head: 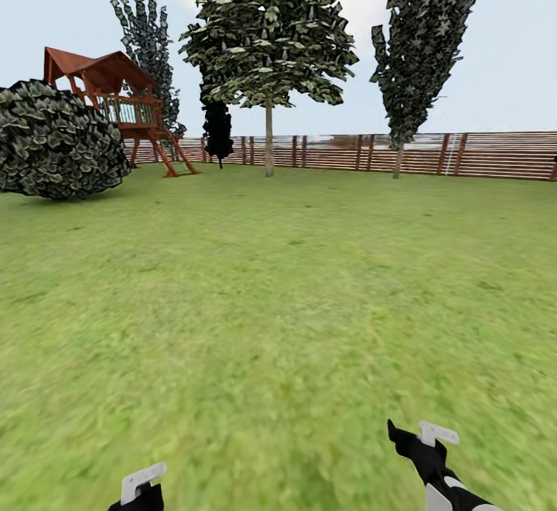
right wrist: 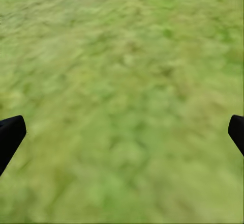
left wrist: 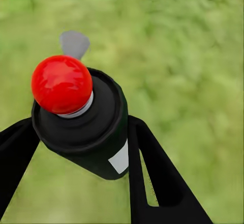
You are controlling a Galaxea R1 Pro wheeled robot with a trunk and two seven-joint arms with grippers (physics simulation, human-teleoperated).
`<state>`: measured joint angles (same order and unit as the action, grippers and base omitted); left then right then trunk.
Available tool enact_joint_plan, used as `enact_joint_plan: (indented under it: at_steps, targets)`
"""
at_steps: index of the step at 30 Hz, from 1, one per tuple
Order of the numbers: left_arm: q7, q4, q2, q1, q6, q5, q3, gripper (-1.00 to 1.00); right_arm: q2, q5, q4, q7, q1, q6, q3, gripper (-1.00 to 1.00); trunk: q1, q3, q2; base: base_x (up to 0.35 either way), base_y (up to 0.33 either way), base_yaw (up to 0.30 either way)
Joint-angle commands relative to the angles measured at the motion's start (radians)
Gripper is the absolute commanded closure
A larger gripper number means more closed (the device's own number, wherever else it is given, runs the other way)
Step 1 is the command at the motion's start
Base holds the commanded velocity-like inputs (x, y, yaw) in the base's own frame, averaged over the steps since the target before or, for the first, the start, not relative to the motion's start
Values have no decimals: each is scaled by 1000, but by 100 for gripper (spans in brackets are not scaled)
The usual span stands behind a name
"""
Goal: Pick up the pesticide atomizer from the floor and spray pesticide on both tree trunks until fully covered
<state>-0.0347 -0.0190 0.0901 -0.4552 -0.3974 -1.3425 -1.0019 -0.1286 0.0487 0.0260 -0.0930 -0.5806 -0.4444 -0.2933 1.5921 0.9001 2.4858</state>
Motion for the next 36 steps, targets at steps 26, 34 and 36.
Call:
enact_joint_plan:
  at_steps: [26, 34, 36]
  targets:
    - [-4, -1, 0, 0, -1, -10, -6, 100, 0, 6, -1, -10, -1, -4, -7, -100, 0, 1, 0, 328, 130, 0]
    - [-4, -1, 0, 0, -1, -10, -6, 100, 0, 6, -1, -10, -1, -4, -7, -100, 0, 1, 0, 328, 130, 0]
    - [-4, -1, 0, 0, -1, -10, -6, 100, 0, 5, -1, -10, -1, -4, -7, -100, 0, 1, 0, 328, 130, 0]
